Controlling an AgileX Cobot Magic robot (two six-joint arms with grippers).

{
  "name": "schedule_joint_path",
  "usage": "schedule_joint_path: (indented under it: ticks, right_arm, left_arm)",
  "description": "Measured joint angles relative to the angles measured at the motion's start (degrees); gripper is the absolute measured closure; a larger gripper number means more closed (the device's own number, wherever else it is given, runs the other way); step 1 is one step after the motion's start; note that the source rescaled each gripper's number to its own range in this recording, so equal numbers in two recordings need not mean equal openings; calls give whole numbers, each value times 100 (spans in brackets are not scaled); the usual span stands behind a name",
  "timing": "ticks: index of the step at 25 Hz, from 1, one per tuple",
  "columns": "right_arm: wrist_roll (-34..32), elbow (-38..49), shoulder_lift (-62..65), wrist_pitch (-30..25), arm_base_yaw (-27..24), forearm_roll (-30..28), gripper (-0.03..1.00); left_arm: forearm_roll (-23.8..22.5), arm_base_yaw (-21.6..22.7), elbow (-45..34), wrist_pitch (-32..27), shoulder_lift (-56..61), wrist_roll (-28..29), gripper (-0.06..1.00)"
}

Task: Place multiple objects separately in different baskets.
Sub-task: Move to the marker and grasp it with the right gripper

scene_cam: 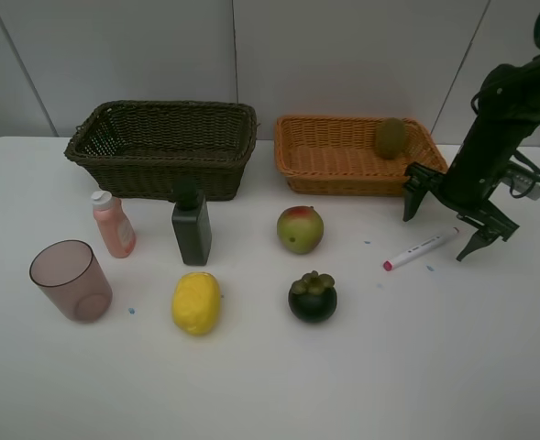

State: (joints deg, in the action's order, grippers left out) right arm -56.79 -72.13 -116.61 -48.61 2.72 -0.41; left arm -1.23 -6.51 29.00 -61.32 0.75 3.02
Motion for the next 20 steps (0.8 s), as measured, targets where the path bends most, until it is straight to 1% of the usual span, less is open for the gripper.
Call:
schedule_joint_path:
  ticks: [6,8,14,20]
  right_arm:
    - [0,0,0,13,0,0,4]
    - [0,0,0,-67,0,0,6]
    - [0,0,0,-174,0,0,6]
    - [0,0,0,-117,0,0,6]
  left_arm:
    - [0,0,0,0,0,0,-6]
    - [0,0,0,0,0,0,-6]
    - [0,0,0,0,0,0,-6]
    - [0,0,0,0,0,0,-6]
